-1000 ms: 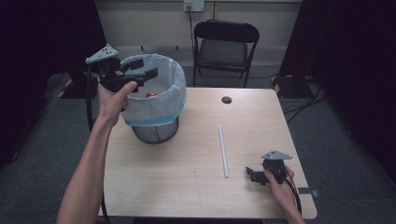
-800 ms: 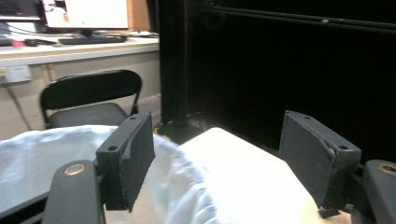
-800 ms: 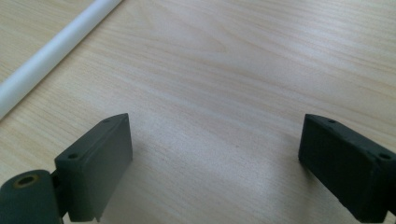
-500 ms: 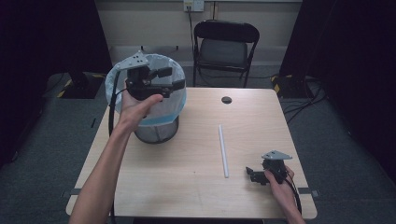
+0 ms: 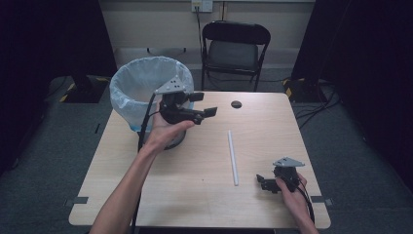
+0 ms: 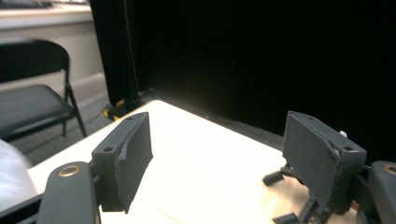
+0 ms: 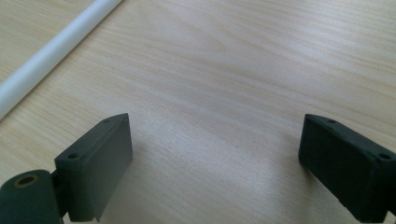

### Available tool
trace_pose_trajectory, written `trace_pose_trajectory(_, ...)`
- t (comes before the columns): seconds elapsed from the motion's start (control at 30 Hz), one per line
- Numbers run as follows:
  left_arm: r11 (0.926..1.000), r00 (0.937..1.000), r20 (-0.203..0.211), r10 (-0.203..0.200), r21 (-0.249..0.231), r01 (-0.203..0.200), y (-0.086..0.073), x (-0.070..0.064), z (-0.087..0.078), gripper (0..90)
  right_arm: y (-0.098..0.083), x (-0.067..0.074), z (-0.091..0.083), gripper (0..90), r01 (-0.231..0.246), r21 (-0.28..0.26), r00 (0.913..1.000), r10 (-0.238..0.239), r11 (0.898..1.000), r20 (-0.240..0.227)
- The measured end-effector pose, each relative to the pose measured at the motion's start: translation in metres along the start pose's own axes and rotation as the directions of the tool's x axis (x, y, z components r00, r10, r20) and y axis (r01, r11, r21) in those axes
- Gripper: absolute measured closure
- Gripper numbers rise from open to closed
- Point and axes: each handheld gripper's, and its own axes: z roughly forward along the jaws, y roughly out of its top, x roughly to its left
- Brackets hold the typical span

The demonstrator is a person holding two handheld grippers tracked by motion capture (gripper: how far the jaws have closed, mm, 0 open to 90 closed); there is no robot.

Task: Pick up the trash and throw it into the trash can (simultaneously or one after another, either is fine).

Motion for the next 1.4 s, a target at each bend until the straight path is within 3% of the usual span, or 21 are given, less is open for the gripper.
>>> trace_pose_trajectory(0.3,0.9943,0.9974,0.04,-0.059,0.091,0.055,-0.052,-0.014,0.036,27.5,0.0,0.0,0.0,9.1,0.0,0.001,1.0,0.0,1.0,-0.001)
trace_pose_trajectory(0.33,0.9896,0.9969,0.046,-0.064,0.132,0.058,-0.066,-0.018,0.045,27.6,0.0,0.0,0.0,9.1,0.001,-0.001,1.0,-0.001,1.0,-0.001)
trace_pose_trajectory(0.37,0.9896,0.9969,0.046,-0.064,0.132,0.058,-0.066,-0.018,0.045,27.6,0.0,0.0,0.0,9.1,0.001,-0.001,1.0,-0.001,1.0,-0.001)
trace_pose_trajectory(0.63,0.9668,0.9922,0.06,-0.11,0.238,0.092,-0.115,-0.031,0.073,27.6,0.0,0.0,0.0,9.1,0.001,-0.001,1.0,-0.001,1.0,-0.001)
trace_pose_trajectory(0.73,0.9579,0.9935,0.053,-0.101,0.275,0.082,-0.133,-0.038,0.081,27.6,0.0,0.0,0.0,9.1,0.001,-0.001,1.0,-0.001,1.0,-0.001)
trace_pose_trajectory(0.83,0.9507,0.9896,0.048,-0.135,0.287,0.116,-0.147,-0.04,0.086,27.5,0.0,0.0,0.0,9.1,-0.001,0.001,1.0,0.001,1.0,0.0)
trace_pose_trajectory(0.97,0.9352,0.9898,0.018,-0.141,0.331,0.127,-0.162,-0.043,0.094,24.8,0.0,0.0,0.0,9.1,0.002,0.0,1.0,-0.002,1.0,-0.002)
trace_pose_trajectory(1.1,0.9265,0.9883,0.008,-0.153,0.349,0.14,-0.172,-0.045,0.102,22.9,0.0,0.0,0.0,9.1,0.002,0.0,1.0,-0.002,1.0,-0.002)
trace_pose_trajectory(1.4,0.9065,0.9952,-0.031,-0.093,0.411,0.098,-0.189,-0.054,0.123,24.7,0.0,0.0,0.0,9.1,0.002,0.0,1.0,-0.002,1.0,-0.002)
